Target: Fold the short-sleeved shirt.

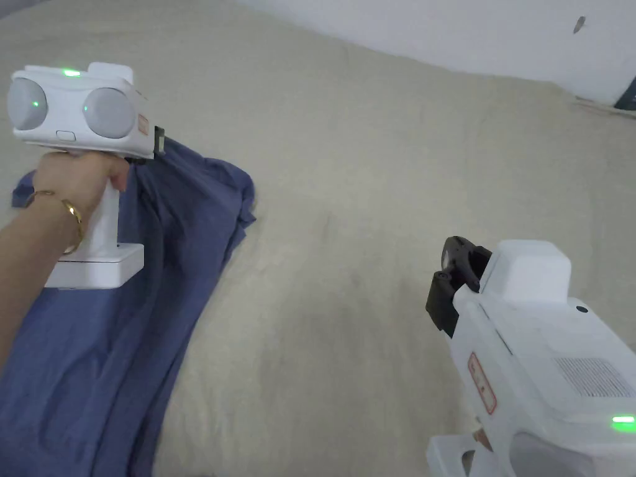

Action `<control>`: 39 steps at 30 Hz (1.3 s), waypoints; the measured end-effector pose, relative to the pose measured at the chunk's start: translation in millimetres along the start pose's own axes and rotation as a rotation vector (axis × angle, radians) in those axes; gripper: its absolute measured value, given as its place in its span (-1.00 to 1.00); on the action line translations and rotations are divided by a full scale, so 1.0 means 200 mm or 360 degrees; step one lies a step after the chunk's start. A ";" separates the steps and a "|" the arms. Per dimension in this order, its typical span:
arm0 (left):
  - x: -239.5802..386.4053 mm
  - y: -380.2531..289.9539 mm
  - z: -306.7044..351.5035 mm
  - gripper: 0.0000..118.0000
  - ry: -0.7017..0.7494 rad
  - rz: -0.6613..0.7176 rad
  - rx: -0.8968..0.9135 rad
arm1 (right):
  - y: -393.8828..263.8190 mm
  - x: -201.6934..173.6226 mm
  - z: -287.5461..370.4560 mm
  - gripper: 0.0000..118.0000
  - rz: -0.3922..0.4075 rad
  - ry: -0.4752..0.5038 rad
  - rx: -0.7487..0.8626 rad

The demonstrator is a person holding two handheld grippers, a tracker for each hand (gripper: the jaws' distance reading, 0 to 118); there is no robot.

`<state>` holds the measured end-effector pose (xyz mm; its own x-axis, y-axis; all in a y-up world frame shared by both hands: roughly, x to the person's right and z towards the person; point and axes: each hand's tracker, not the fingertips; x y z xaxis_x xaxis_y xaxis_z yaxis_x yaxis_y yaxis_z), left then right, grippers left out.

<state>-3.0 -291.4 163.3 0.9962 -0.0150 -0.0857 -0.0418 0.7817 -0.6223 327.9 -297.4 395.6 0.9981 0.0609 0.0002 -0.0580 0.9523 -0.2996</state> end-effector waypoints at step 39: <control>2.10 -0.57 0.87 -1.00 -0.1331 -0.0620 -0.0004 | -0.36 1.01 0.99 -1.00 -0.0369 -0.0859 0.0052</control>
<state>433.3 -277.0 333.8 0.6707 0.1797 0.7196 0.3087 0.8146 -0.4911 529.1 -295.2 607.1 0.8349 -0.0146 0.5503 0.1514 0.9672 -0.2041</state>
